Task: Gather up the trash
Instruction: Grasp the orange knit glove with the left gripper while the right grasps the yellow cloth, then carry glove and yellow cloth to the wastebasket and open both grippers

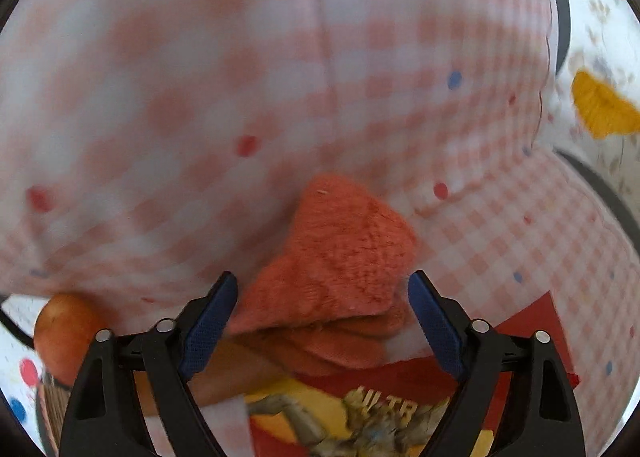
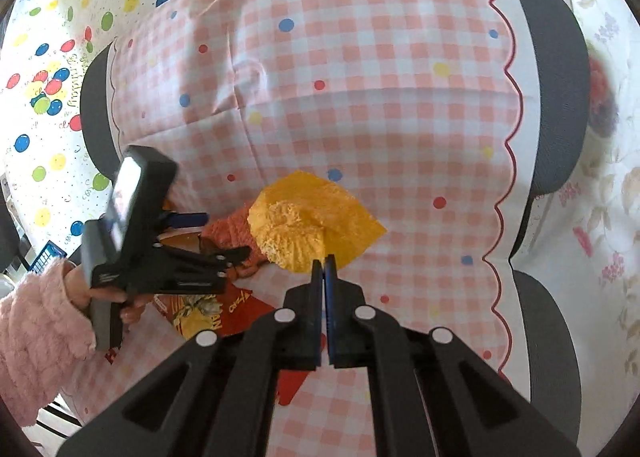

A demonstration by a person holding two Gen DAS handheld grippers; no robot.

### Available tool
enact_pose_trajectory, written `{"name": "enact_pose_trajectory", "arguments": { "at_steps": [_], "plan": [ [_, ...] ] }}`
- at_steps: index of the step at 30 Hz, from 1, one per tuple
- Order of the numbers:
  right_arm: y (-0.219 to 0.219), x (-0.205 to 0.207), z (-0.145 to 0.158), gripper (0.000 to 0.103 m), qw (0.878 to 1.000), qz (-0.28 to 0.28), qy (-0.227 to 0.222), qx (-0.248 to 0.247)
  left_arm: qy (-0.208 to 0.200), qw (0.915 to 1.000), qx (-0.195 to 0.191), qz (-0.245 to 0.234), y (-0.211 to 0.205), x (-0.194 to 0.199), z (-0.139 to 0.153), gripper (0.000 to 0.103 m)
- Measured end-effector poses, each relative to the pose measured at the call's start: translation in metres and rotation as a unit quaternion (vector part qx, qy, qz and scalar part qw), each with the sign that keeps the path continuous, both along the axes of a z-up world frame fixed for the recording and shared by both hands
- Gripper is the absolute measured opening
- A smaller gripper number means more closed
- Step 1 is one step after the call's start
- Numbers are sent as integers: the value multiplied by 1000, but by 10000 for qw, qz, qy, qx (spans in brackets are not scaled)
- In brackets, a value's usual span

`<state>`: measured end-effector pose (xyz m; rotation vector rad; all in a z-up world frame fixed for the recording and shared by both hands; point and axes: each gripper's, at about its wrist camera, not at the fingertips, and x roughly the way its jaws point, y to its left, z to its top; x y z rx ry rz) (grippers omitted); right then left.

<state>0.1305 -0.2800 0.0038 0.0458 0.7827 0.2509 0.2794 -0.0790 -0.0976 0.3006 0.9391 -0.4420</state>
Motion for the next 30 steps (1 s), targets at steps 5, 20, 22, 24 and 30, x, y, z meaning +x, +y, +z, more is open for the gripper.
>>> {"name": "enact_pose_trajectory", "arguments": {
  "at_steps": [5,20,22,24,30],
  "plan": [
    [-2,-10,-4,1,9999,-111,-49,-14,-16,10000,-60,-51,-11,1,9,11],
    [-32,-83,34,2,9968,-618,-480,143,-1077,9694,-2199,-172,5,-118,170,11],
    [-35,-97,30,2,9968,-672,-392,196,-1072,9711,-2130,-108,7,-139,165,11],
    [-37,-111,26,2,9965,-747,-322,207,-1131,9749,-1917,-3,8,-159,148,11],
    [-35,-163,15,2,9958,-875,-147,212,-1260,9805,-1503,125,12,-231,122,11]
  ]
}}
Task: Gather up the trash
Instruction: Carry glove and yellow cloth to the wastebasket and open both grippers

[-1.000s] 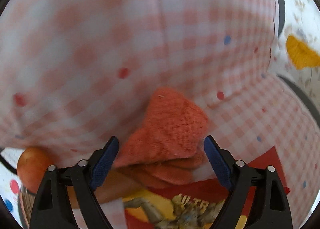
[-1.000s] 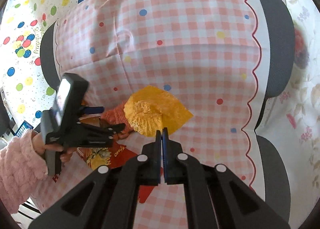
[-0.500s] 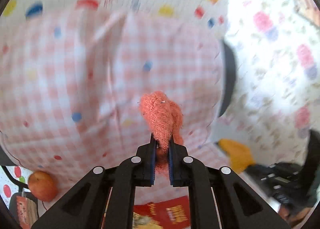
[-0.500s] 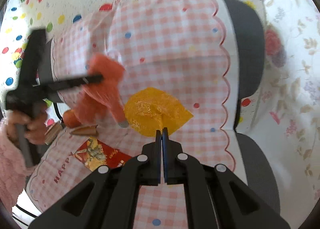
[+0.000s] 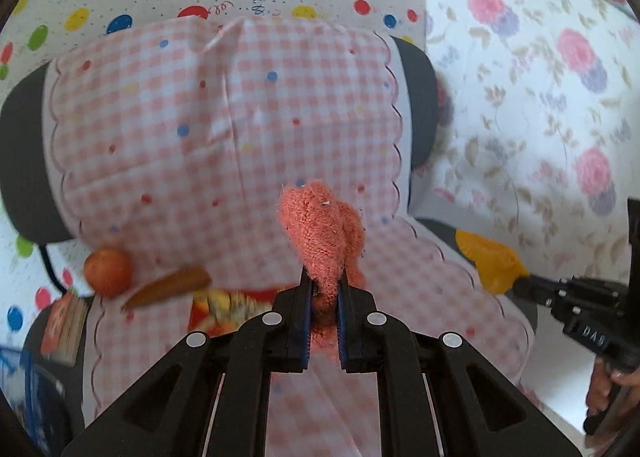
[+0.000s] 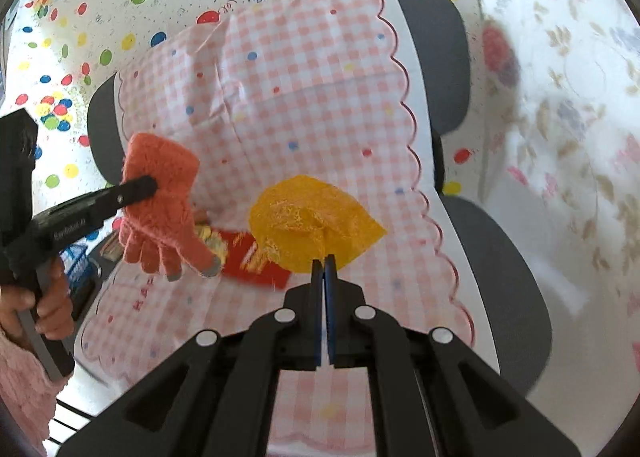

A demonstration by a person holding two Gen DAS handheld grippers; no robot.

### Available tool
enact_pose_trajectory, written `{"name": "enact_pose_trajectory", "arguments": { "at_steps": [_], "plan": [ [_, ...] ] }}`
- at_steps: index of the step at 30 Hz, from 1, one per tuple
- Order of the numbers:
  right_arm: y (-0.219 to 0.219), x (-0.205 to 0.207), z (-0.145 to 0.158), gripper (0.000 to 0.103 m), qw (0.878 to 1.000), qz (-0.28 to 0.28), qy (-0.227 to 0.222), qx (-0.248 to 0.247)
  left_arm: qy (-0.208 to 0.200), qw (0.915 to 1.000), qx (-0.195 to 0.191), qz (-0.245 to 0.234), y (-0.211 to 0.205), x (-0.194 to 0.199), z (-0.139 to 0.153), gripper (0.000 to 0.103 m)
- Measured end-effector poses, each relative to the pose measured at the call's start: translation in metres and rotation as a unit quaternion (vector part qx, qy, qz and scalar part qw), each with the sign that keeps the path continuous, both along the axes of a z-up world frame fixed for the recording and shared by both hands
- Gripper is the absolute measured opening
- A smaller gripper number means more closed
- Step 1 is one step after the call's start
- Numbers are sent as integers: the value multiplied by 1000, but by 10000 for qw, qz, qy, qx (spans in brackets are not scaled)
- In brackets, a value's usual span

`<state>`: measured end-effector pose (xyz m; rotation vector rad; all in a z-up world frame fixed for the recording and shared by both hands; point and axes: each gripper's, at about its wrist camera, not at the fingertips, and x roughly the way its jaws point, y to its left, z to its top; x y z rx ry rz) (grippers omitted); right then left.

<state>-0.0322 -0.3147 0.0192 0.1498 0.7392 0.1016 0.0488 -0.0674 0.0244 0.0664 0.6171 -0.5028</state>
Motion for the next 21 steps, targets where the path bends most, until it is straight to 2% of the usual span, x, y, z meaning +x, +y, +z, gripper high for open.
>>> {"name": "enact_pose_trajectory", "arguments": {
  "at_steps": [3,8,13,16,21],
  "plan": [
    [-2,-31,-5,2,9999,-67,99,-11,36,9999,7,-126,-6,-38,-6,11],
    [-12,-85,-15,2,9990,-320,244,-206,182,9978,-241,-588,-27,-93,-12,11],
    [-29,-135,-22,2,9953,-813,283,-435,191,9931,-309,-1118,-61,-133,-23,11],
    [-40,-160,-27,2,9920,-1091,351,-522,58,9899,-226,-1396,-85,-159,-34,11],
    [-55,-196,-34,2,9853,-1485,487,-691,85,9806,-392,-1920,-113,-190,-50,11]
  ]
}}
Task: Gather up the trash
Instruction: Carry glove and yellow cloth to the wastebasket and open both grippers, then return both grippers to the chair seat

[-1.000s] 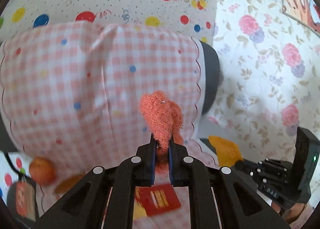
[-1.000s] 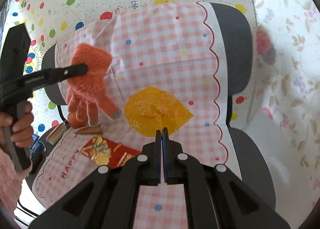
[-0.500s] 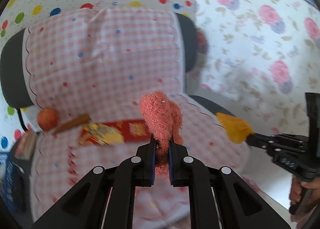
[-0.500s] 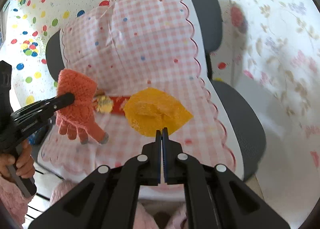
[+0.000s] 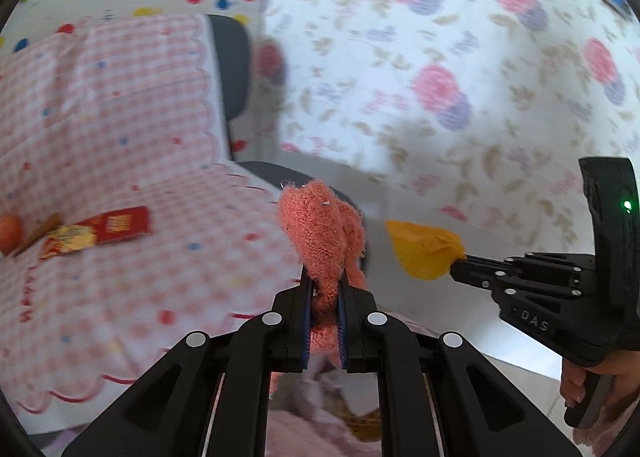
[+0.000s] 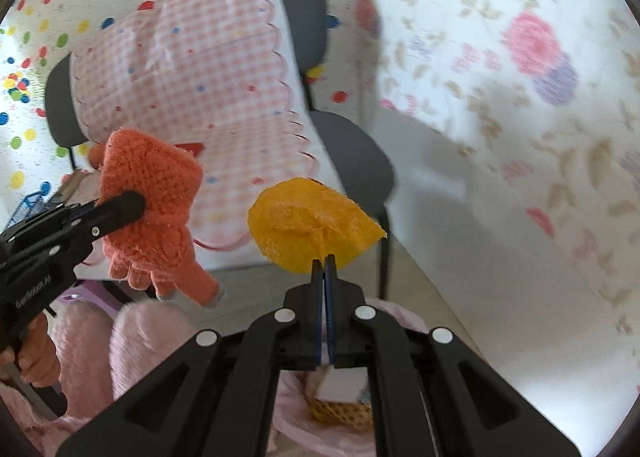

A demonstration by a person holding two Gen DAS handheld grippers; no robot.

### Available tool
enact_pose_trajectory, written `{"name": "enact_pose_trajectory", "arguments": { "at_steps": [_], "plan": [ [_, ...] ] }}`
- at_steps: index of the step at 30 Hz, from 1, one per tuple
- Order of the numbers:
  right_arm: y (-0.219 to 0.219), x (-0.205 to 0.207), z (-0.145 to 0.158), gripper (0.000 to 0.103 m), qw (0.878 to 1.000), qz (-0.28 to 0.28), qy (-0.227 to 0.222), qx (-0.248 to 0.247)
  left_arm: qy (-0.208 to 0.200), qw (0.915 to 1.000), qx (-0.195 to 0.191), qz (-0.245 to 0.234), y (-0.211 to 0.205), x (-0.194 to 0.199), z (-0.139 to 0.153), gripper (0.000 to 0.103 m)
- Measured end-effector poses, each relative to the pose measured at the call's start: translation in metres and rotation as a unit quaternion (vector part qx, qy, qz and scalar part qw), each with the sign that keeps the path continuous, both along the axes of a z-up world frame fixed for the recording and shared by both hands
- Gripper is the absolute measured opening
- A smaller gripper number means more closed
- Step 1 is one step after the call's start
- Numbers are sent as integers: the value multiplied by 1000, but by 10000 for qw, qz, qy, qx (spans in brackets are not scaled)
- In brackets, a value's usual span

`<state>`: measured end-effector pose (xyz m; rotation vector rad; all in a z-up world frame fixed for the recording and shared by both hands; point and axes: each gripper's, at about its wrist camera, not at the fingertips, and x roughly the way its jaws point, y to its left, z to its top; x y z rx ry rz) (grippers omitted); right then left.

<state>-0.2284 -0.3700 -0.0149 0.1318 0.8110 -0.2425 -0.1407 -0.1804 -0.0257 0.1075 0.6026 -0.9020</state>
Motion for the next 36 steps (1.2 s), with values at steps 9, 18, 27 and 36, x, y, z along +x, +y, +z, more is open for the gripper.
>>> {"name": "enact_pose_trajectory", "arguments": {
  "at_steps": [9,18,27,36],
  "plan": [
    [-17,-42,-34,2,9979,-512,380,96,216,9978,214,-586,-41,-21,-36,12],
    [-31,-42,-65,2,9951,-636,662,366,602,9950,463,-642,-67,-7,-57,35],
    [-40,-24,-97,27,9909,-609,999,658,682,9967,431,-122,-49,16,-48,70],
    [-41,-25,-46,46,9960,-705,425,356,465,9959,353,687,9,37,-24,70]
  ]
}}
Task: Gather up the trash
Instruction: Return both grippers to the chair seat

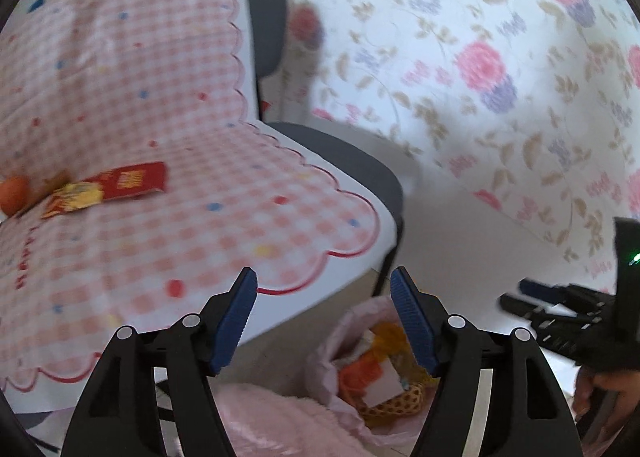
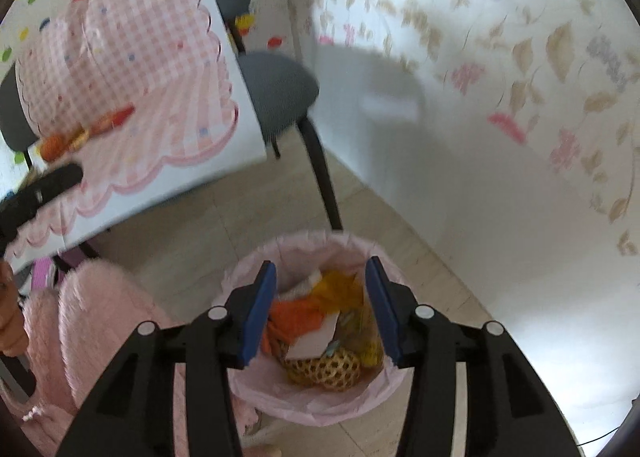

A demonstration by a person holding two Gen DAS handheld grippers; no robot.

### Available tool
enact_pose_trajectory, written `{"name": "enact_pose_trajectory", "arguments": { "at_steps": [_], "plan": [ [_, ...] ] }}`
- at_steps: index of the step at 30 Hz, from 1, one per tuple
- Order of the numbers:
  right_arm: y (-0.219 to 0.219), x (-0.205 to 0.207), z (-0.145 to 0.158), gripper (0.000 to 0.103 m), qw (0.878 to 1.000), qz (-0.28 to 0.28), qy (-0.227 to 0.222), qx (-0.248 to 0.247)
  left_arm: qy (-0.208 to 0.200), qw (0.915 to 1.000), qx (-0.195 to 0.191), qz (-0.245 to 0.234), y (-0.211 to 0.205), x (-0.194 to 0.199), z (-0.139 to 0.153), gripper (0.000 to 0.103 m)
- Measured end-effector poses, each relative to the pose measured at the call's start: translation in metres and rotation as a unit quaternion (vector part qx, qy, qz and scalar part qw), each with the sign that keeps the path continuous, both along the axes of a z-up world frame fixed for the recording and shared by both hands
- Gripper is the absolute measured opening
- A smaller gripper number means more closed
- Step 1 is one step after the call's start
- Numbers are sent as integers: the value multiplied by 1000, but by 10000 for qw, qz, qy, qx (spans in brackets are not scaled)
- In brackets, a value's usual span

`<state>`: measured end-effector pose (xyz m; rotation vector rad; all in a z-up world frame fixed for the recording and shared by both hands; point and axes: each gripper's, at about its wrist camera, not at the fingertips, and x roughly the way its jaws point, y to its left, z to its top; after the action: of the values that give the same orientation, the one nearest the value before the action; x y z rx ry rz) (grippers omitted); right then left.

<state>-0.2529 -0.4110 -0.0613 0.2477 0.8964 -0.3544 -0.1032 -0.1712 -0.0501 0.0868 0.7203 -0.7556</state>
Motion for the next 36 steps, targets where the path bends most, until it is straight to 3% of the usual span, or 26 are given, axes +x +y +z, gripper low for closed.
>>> {"name": "enact_pose_trajectory", "arguments": {
  "at_steps": [5,14,18,28,36],
  "plan": [
    [6,6,31,46,9991,84,-407,-80,-100,9995,-31,299,27,6,13,70],
    [42,48,41,46,9956,690,-629,31,-163,9959,258,851,75,20,10,73],
    [65,81,42,46,9919,1100,-632,71,-159,9912,409,1246,104,37,9,79],
    [137,195,52,46,9733,2187,-694,35,-305,9741,758,2108,179,112,13,80],
    [176,293,29,46,9625,2676,-397,198,-148,9618,869,2592,222,183,0,80]
  ]
}}
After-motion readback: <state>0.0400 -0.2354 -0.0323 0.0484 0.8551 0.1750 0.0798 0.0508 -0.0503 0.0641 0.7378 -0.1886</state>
